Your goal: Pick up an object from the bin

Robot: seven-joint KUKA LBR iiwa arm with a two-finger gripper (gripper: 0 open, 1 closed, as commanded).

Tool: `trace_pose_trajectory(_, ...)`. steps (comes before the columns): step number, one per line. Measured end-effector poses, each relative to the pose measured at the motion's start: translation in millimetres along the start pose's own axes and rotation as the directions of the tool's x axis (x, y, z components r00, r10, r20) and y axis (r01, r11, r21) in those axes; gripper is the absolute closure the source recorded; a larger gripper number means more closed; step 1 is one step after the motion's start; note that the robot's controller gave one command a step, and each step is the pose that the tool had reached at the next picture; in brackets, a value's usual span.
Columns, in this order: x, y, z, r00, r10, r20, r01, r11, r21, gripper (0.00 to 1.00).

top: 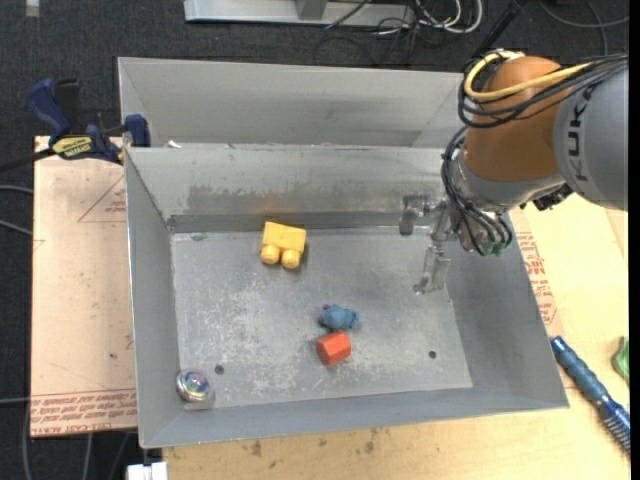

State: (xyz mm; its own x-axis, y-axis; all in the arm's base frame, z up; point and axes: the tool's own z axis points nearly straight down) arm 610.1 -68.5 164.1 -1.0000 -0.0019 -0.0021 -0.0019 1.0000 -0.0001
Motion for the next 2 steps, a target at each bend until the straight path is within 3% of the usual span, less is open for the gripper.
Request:
trace_pose_trajectory(1, 18.4, 94.2, 77.8, 0.992, -0.123, -0.006, 0.123, 0.992, -0.005, 0.0)
trace_pose_trajectory(2, 129.1, 93.4, 92.0, 0.999, 0.03, 0.012, -0.03, 1.0, -0.002, 0.0)
